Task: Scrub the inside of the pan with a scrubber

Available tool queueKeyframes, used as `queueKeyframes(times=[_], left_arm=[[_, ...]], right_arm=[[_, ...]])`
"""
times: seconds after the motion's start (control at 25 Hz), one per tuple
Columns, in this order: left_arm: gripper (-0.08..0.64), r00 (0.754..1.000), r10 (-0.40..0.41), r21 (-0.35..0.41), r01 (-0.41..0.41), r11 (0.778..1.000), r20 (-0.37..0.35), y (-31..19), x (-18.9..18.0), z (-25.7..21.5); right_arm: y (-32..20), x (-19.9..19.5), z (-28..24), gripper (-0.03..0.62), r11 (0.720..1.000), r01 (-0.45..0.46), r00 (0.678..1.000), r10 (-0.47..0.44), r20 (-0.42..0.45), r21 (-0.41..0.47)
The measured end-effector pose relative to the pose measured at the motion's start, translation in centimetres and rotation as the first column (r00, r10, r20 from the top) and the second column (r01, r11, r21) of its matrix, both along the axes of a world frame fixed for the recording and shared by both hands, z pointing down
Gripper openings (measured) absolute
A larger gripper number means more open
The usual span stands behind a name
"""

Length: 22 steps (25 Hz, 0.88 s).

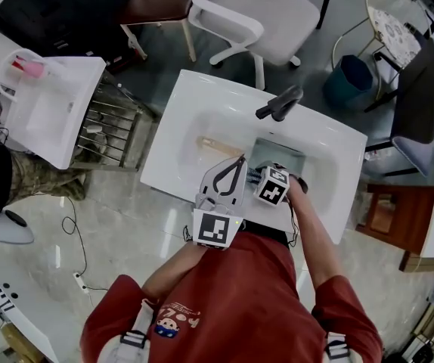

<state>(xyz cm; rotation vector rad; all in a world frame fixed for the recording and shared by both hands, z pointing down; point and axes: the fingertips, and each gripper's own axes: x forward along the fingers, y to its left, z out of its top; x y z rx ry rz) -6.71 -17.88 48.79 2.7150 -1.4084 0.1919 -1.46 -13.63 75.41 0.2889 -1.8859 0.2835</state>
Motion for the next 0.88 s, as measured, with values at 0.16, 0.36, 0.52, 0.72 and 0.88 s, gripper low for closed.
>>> queueKeyframes(times=[0.16, 0.36, 0.52, 0.72, 0.88], left_arm=[[0.012, 1.0, 0.001, 0.021, -0.001, 1.0, 0.012, -0.1, 0.0, 0.4], [0.012, 1.0, 0.003, 0.039, -0.005, 0.999, 0.028, -0.2, -0.1, 0.0], [0.012, 1.0, -0.008, -0.007, 0.008, 1.0, 0.007, -0.1, -0.4, 0.3], [0.012, 1.0, -0.03, -0.045, 0.03, 0.999, -0.001, 0.1, -0.9, 0.7], [0.012, 0.999, -0.022, 0.01, 0.022, 1.0, 0.033, 0.0, -1.3, 0.9]], right_arm=[[-0.2, -0.3, 0.1, 0.179, 1.0, 0.014, 1.0, -0.014, -0.01, -0.009], [-0.2, -0.4, 0.0, 0.178, 1.0, 0.009, 1.0, -0.009, -0.012, -0.001], [-1.6, 0.0, 0.1, 0.176, 0.997, 0.018, 0.999, -0.015, -0.048, 0.069], [-4.0, 0.9, 0.5, 0.177, 0.988, -0.017, 0.996, 0.031, -0.087, 0.156], [-6.0, 1.7, 0.7, 0.175, 0.968, -0.053, 0.989, 0.086, -0.123, 0.246]])
